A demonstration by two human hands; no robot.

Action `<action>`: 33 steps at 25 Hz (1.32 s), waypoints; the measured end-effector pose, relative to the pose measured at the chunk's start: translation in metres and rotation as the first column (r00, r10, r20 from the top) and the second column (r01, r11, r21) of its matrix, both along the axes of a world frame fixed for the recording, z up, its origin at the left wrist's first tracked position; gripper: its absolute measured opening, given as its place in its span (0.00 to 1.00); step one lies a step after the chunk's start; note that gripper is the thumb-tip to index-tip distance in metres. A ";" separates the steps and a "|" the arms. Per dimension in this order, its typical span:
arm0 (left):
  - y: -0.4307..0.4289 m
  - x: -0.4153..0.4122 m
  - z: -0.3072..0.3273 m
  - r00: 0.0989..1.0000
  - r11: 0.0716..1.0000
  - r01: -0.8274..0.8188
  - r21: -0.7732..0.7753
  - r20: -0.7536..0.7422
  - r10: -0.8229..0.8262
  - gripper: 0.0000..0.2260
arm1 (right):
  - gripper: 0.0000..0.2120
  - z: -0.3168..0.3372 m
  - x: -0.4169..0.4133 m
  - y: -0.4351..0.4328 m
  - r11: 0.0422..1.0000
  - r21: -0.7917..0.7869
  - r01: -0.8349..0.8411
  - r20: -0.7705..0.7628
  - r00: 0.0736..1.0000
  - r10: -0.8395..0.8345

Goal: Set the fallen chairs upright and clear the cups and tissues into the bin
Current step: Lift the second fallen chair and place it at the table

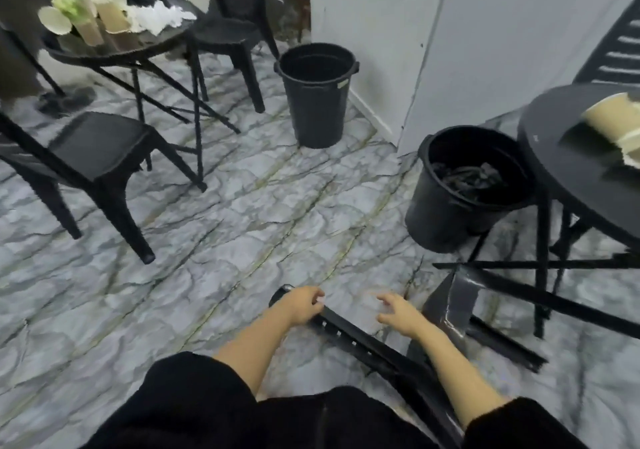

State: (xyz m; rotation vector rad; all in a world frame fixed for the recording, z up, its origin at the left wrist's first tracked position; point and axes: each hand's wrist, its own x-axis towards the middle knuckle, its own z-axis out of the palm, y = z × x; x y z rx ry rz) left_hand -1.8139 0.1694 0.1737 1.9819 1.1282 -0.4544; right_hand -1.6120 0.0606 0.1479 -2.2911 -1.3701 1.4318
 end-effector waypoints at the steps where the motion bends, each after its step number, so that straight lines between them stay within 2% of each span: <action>1: 0.020 -0.008 -0.001 0.998 0.998 0.059 -0.007 -0.006 -0.059 0.18 | 0.27 -0.002 -0.011 0.009 0.995 -0.015 0.097 -0.006 0.995 -0.097; 4: 0.058 -0.031 -0.004 0.990 0.990 0.142 0.013 -0.006 -0.142 0.17 | 0.27 -0.011 -0.043 0.022 0.974 -0.078 0.212 0.005 0.977 -0.213; 8: 0.093 -0.054 -0.020 0.956 0.957 0.289 0.030 -0.049 -0.288 0.16 | 0.26 -0.021 -0.086 0.030 0.953 -0.142 0.269 0.038 0.963 -0.266; 12: 0.120 -0.057 -0.049 0.890 0.886 0.448 0.117 -0.153 -0.429 0.17 | 0.29 -0.045 -0.106 0.041 0.956 -0.205 0.209 0.132 0.974 -0.185; 15: 0.137 -0.055 -0.094 0.871 0.859 0.488 0.155 -0.147 -0.469 0.18 | 0.33 -0.082 -0.113 0.059 0.974 -0.179 0.140 0.163 0.980 -0.111; 16: 0.142 -0.054 -0.114 0.882 0.870 0.470 0.149 -0.113 -0.457 0.18 | 0.35 -0.097 -0.114 0.067 0.983 -0.146 0.112 0.184 0.979 -0.085; 19: 0.158 -0.055 -0.184 0.917 0.916 0.380 0.126 0.078 -0.391 0.17 | 0.52 -0.159 -0.121 0.095 0.997 0.037 0.074 0.227 0.971 -0.080; 20: 0.162 -0.058 -0.207 0.920 0.927 0.357 0.111 0.130 -0.370 0.17 | 0.53 -0.178 -0.125 0.103 0.995 0.079 0.061 0.229 0.970 -0.078; 22: 0.163 -0.068 -0.258 0.920 0.942 0.326 0.073 0.204 -0.334 0.20 | 0.49 -0.220 -0.134 0.116 0.990 0.136 0.033 0.234 0.970 -0.065; 25: 0.160 -0.083 -0.311 0.932 0.972 0.209 -0.104 0.321 -0.167 0.19 | 0.36 -0.264 -0.146 0.122 0.971 0.240 -0.012 0.320 0.945 -0.067; 27: 0.154 -0.088 -0.323 0.912 0.984 0.128 -0.128 0.404 -0.066 0.20 | 0.29 -0.274 -0.149 0.121 0.973 0.226 0.053 0.289 0.950 -0.119; 31: 0.138 -0.084 -0.306 0.902 0.978 0.035 -0.206 0.428 0.057 0.16 | 0.31 -0.264 -0.153 0.119 0.961 0.252 0.115 0.287 0.939 -0.188; 33: 0.133 -0.090 -0.293 0.914 0.976 0.037 -0.213 0.402 0.053 0.20 | 0.32 -0.254 -0.158 0.116 0.960 0.257 0.109 0.306 0.933 -0.187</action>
